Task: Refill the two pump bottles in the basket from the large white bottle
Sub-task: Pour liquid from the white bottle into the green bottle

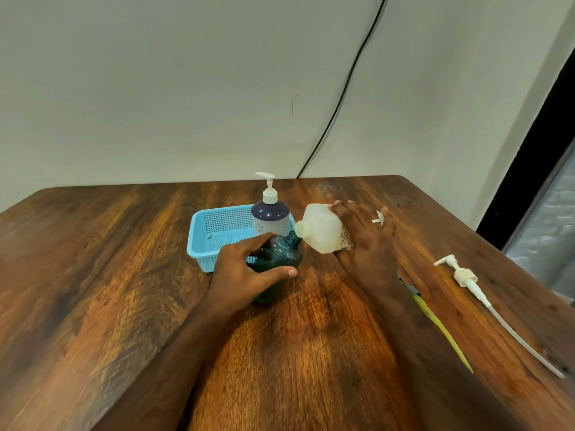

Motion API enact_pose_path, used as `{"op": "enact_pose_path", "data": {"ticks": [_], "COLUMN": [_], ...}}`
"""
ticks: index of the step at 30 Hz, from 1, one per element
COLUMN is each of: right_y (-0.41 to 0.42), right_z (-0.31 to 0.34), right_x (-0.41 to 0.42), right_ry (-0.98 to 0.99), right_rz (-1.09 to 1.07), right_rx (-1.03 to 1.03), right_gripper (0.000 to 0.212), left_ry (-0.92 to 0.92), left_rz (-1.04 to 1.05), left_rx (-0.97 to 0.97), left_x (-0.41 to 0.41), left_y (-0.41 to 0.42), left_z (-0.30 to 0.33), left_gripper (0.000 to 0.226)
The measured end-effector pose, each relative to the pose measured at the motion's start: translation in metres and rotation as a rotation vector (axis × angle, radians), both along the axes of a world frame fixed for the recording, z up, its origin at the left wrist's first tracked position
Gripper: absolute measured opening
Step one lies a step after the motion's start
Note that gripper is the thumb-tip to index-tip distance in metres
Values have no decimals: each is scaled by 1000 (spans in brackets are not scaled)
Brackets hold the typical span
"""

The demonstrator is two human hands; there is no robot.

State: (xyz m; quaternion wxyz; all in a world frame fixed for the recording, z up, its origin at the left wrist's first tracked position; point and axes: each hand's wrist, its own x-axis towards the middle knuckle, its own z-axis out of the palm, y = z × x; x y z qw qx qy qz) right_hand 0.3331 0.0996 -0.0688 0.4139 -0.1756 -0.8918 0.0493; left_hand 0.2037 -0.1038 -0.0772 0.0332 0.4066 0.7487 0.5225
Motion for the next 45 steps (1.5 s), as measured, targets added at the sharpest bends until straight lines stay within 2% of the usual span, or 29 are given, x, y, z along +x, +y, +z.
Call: {"op": "enact_pose_path", "data": {"ticks": [2, 8, 13, 19, 27, 31, 41, 45], "right_y": [1, 1, -2, 1, 1, 0, 0, -1], "right_z": [0, 3, 5, 6, 7, 7, 9, 9], "right_x": [0, 0, 0, -1, -2, -3, -4, -4], "right_ry": [-3, 14, 27, 37, 25, 13, 16, 14], "right_rz": [1, 21, 16, 20, 3, 0, -25, -23], "right_rx": [3, 30, 53, 77, 88, 105, 146, 151], "right_gripper": [74, 74, 79, 76, 78, 78, 82, 82], "left_ry": [9, -35, -50, -69, -84, -95, -59, -66], "left_rz": [-9, -15, -39, -29, -26, -23, -28, -39], "left_rx": [-2, -13, -2, -15, -16, -5, -7, -2], "left_x": [-1, 0, -1, -2, -3, -2, -3, -3], "left_y": [0, -2, -3, -2, -1, -2, -4, -5], "left_z": [-1, 4, 6, 3, 4, 4, 6, 7], "left_gripper": [81, 61, 57, 71, 69, 61, 73, 70]}}
